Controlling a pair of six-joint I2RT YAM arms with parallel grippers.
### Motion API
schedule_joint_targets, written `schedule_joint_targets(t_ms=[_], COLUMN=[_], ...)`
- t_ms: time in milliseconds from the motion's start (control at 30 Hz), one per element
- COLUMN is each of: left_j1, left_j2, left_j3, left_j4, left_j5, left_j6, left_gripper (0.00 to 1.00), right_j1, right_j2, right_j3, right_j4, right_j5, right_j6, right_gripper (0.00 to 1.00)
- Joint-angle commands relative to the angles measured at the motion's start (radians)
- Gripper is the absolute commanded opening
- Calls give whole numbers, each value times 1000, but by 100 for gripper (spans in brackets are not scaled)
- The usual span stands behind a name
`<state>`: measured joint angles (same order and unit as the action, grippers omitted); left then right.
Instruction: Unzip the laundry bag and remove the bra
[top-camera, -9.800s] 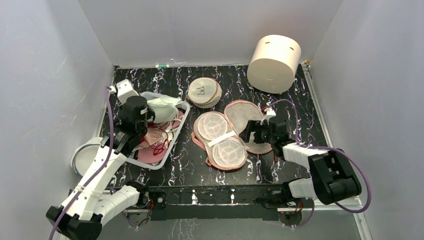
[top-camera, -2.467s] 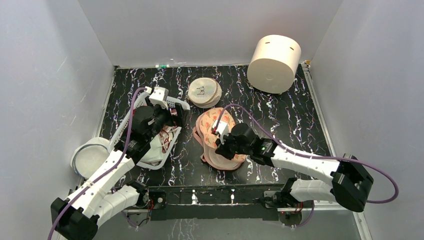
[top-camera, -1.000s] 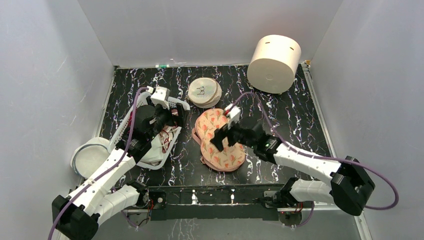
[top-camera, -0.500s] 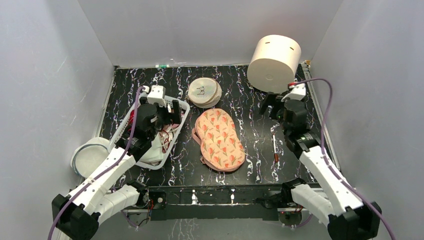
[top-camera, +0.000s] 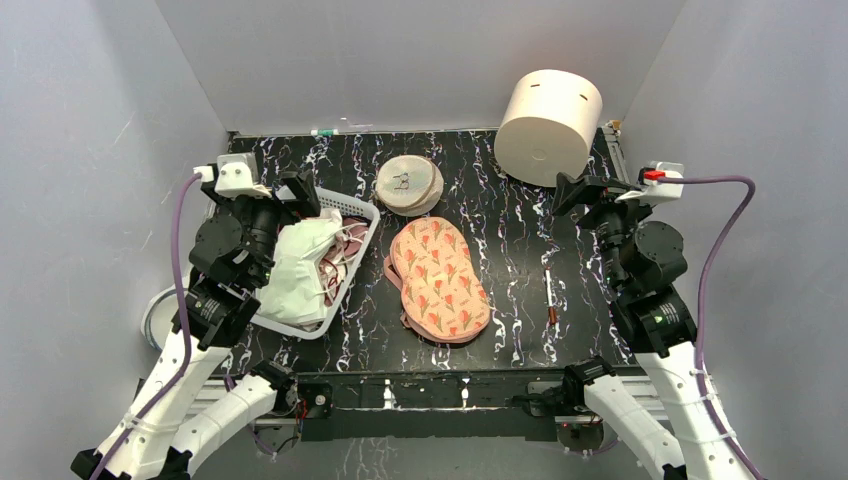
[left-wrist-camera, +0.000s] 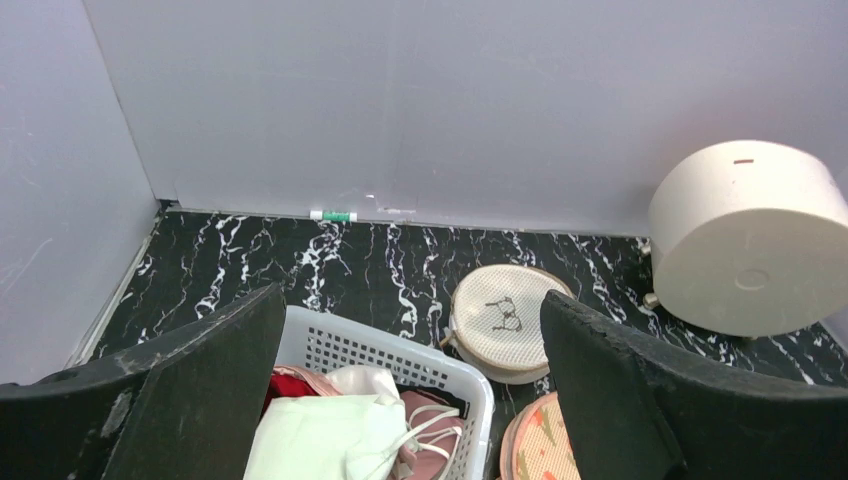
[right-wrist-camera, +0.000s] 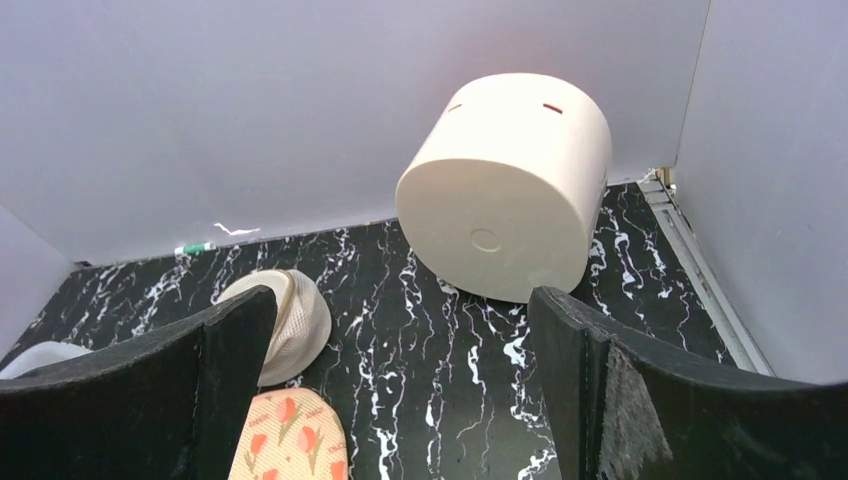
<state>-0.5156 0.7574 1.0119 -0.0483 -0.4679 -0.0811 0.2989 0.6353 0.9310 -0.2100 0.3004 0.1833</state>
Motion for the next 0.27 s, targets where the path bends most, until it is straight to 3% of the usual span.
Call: schedule_joint_targets(t_ms=[0,233], left_j1=[-3,-3], left_j2=[-15,20], left_j3=[2,17], left_j4=[11,-29], left_j5=[-29,-11], left_j6=[17,-19], left_gripper=[98,98], right_j1=[0,0], right_j2=[33,23], right_j3=[33,-10], right_j4=[-10,-20], right_j5=[-5,-23], right_j6=[-7,31], right_gripper=[98,98])
